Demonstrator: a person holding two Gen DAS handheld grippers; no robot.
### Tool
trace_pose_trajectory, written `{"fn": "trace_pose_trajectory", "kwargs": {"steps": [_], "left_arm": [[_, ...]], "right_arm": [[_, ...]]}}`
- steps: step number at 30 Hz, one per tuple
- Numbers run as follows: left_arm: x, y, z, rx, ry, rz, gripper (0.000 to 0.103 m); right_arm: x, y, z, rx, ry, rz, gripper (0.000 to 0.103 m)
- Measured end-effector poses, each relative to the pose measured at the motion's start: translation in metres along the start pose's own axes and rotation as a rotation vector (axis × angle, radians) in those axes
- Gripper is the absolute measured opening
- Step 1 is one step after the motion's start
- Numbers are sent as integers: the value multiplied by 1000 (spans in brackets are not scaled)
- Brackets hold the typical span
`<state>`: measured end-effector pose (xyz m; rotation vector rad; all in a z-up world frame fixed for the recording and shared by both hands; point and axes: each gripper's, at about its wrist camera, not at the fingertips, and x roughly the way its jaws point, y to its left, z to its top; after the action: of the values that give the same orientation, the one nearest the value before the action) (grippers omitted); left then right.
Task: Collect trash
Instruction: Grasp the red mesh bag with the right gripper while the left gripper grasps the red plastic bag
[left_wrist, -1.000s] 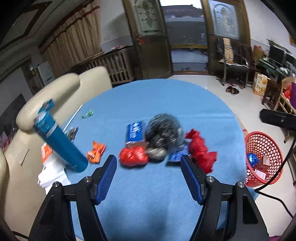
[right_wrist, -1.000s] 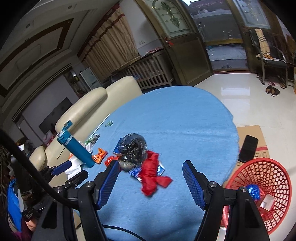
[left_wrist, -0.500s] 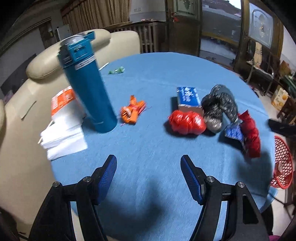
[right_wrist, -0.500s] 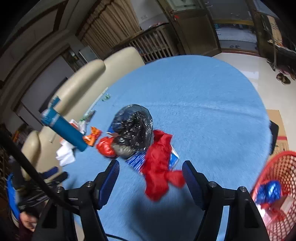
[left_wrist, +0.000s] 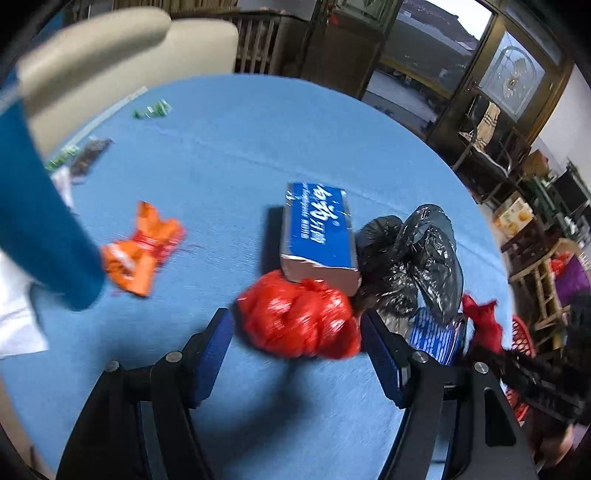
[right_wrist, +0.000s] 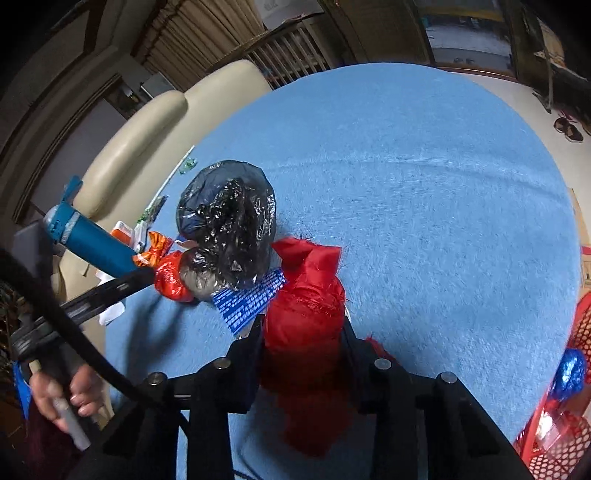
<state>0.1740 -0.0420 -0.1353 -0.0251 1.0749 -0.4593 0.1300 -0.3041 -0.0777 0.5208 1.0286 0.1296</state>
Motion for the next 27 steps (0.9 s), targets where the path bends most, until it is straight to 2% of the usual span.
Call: {"fn": "trace_pose_trajectory", "kwargs": {"steps": [1, 2, 5, 8, 14, 21, 27], "left_arm": [[5, 1, 0, -15, 10, -11, 72], [10, 3, 1, -33, 17, -21, 65], [13, 6, -3, -65, 8, -40, 61], [6, 6, -8, -60, 0, -29, 57], [-27, 5, -26, -59, -43, 11, 55], [-84, -22, -45, 25, -146, 46, 55], [-119, -63, -48, 135, -235, 123, 55]], "right_arm": [[-5, -2, -3, 2, -8, 5, 39], [-9, -3, -5, 2, -15, 6, 39], [-24, -6, -10, 13, -37, 16, 39], [-39, -9, -17, 21, -57, 27, 39], [-68, -8, -26, 13, -107, 35, 39], [-102, 1, -31, -21, -172, 39, 39], [-133, 9, -37, -54, -230, 31, 39]]}}
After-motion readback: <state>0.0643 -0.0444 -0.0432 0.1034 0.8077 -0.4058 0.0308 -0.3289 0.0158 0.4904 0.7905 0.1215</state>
